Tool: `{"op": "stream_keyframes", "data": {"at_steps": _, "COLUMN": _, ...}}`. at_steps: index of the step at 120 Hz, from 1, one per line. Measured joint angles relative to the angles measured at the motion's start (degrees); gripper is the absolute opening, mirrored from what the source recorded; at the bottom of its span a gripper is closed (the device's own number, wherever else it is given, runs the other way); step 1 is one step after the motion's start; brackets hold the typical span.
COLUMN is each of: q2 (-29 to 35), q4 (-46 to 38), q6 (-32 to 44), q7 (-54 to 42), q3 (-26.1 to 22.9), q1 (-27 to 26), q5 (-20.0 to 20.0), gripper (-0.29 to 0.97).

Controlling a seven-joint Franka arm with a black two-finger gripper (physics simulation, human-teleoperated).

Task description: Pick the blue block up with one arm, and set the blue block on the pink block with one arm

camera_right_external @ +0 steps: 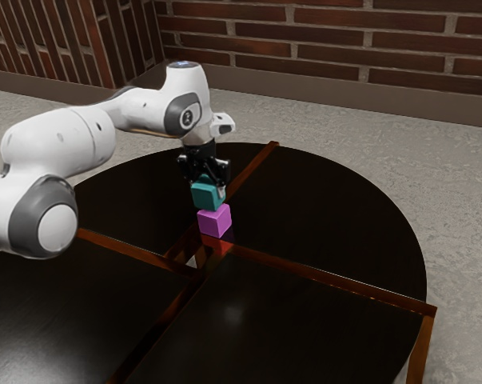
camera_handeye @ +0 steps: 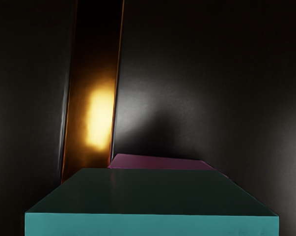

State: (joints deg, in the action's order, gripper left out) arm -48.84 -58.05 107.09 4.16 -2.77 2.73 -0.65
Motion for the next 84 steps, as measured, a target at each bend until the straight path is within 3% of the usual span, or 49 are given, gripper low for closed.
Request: {"op": "stream_keyframes", "data": {"at_steps": 84, "q2": 2.1, "q4": -3.6, "q6": 0.7, "q7": -2.9, "q3": -0.5, "q1": -0.2, "q5": -0.4, "gripper": 0.37}}
